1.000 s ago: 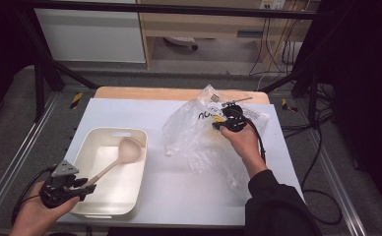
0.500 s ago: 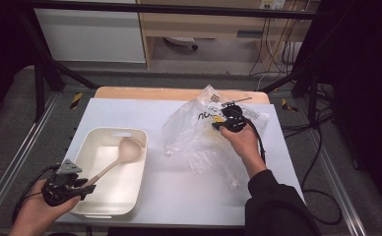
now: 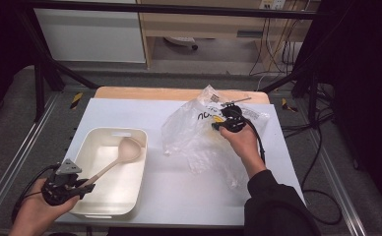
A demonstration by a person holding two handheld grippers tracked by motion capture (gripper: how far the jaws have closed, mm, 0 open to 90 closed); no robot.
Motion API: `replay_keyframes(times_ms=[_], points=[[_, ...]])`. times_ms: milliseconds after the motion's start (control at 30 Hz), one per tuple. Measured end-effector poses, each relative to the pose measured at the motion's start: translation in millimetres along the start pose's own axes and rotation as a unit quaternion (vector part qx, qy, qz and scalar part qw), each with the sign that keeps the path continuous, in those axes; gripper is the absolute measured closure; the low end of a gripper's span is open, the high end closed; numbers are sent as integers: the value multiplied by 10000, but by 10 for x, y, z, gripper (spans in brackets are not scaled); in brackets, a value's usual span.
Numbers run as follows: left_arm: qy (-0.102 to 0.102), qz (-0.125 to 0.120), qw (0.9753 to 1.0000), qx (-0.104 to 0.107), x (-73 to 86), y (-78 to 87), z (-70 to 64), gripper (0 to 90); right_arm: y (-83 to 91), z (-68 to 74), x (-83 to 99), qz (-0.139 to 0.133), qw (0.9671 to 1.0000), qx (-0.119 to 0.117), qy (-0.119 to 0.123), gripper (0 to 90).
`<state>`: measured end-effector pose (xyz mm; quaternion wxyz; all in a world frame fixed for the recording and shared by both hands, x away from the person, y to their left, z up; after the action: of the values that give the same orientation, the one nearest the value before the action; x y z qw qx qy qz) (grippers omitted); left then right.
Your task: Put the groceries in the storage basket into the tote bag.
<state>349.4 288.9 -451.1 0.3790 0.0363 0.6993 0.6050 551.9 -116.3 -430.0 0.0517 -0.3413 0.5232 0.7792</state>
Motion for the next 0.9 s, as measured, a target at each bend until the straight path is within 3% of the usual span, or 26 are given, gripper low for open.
replay_keyframes(times_ms=[333,667,900], points=[[40,-303,9995,32,-66,96,-2,694,7,9,-9,-15,10000,-18,24,900],[-132,-628,9979,33,-241,335,-97,694,60,12,-29,-60,10000,-32,32,900],[-299,-843,9954,338,-421,439,-294,694,77,25,-31,-57,10000,-46,40,900]])
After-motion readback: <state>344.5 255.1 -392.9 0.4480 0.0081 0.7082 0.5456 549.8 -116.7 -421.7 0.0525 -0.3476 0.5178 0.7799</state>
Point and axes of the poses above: each handheld gripper's, and its own axes: y roughly backward along the jaws, x roughly out of its underside, z roughly to its left, the point moved 9 cm from there along -y, roughly forward along the jaws, and after that the axes turned 5 degrees about z, right-handed, at the moved point
